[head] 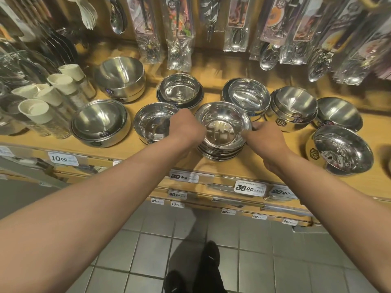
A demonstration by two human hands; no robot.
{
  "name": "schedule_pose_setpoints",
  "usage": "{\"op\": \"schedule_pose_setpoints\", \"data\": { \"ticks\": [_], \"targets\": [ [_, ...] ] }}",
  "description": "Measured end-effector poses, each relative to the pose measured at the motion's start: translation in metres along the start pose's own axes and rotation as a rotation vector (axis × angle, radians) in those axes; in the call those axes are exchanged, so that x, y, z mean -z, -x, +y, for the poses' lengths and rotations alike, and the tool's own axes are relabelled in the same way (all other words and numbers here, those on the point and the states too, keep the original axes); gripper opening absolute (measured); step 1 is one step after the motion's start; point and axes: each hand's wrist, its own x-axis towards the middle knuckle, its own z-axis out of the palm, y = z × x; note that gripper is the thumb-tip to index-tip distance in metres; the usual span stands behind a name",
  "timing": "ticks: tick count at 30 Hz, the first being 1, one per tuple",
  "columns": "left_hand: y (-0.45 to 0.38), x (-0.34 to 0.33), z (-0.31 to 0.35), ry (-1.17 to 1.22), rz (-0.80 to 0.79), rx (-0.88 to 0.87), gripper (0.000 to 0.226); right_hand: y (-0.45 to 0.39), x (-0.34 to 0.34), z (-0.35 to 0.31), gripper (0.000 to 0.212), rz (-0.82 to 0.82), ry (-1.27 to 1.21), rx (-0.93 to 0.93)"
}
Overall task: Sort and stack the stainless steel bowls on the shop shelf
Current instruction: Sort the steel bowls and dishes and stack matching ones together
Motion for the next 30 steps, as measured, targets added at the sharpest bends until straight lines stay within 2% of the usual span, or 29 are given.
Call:
{"op": "schedule_pose_setpoints", "data": {
  "ticks": [2, 6, 10, 13, 16, 30],
  "targets": [
    [0.000, -0.002, -0.002, -0.053, 0.010, -0.026, 0.009, 0.001, -0.001, 0.003, 0.035, -0.005, 0.013, 0.003],
    [-0.001, -0.004, -0.004, -0.102, 0.009, -0.061, 0.007, 0.002, 0.000, 0.005, 0.019, -0.025, 0.012, 0.031],
    [-0.003, -0.003, -0.006, -0.209, 0.051, -0.099, 0.029, 0.002, 0.004, 0.002, 0.033, -0.027, 0.068, 0.029],
    [-0.002, -0.002, -0.005, -0.305, 0.130, -0.206, 0.034, 0.003, 0.005, -0.004, 0.009, -0.024, 0.153, 0.073],
    [-0.003, -0.002, -0.004, -0.343, 0.158, -0.246, 0.036, 0.003, 0.006, -0.010, 0.022, -0.001, 0.220, 0.091],
    [-0.011, -0.005, -0.003, -0.397, 0.152, -0.200, 0.035, -0.004, 0.008, -0.013, 0.016, 0.042, 0.302, 0.158]
  ]
}}
